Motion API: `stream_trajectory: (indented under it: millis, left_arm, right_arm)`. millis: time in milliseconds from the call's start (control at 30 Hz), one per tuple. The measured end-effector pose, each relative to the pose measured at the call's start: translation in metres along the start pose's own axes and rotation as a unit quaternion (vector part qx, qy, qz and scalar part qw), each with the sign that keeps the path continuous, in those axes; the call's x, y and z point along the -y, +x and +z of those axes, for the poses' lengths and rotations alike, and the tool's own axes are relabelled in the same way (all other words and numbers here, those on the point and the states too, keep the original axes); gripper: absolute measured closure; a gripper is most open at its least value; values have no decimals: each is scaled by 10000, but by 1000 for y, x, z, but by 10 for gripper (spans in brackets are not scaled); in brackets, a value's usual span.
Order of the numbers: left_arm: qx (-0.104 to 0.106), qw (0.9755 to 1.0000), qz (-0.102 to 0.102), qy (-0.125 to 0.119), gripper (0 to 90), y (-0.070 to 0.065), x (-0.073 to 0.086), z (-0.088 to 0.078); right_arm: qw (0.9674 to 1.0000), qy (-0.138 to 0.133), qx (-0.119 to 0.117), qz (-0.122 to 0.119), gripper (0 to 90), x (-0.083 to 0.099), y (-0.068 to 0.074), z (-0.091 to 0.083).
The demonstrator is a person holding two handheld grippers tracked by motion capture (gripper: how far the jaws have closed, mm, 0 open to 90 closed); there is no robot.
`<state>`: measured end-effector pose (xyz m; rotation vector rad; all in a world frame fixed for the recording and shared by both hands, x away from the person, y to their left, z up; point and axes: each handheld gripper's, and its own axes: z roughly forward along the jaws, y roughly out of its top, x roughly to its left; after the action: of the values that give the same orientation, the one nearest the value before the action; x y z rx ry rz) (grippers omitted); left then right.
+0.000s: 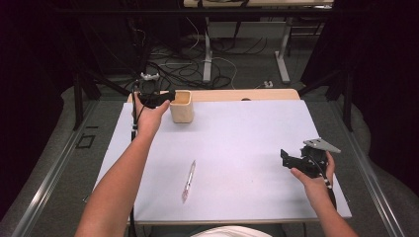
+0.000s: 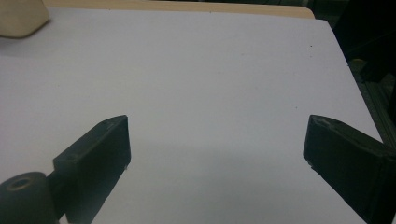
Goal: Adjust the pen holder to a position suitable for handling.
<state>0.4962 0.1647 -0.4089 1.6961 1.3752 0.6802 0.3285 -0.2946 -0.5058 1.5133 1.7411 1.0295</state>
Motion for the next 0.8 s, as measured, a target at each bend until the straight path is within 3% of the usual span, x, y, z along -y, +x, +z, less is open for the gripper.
stream_trajectory:
  millis: [167,300,533,633,800]
  left_arm:
    - [-38,9999,-77,90,411,4,2,10]
    - [7,9993,-216,314,440,9,7,23]
    - [-20,9989,-359,315,456,10,11,39]
    - [60,9981,-471,387,477,11,13,46]
    - [45,9979,-476,446,516,11,16,54]
  right_arm:
    - [10000,4,7,30,75,1,1,1]
    - [10000,40,-20,-27,76,1,0,2]
    - [10000,20,-18,-6,76,2,1,3]
    - [10000,49,-57,-10,76,2,1,3]
    - [9999,71,-93,-1,76,2,3,3]
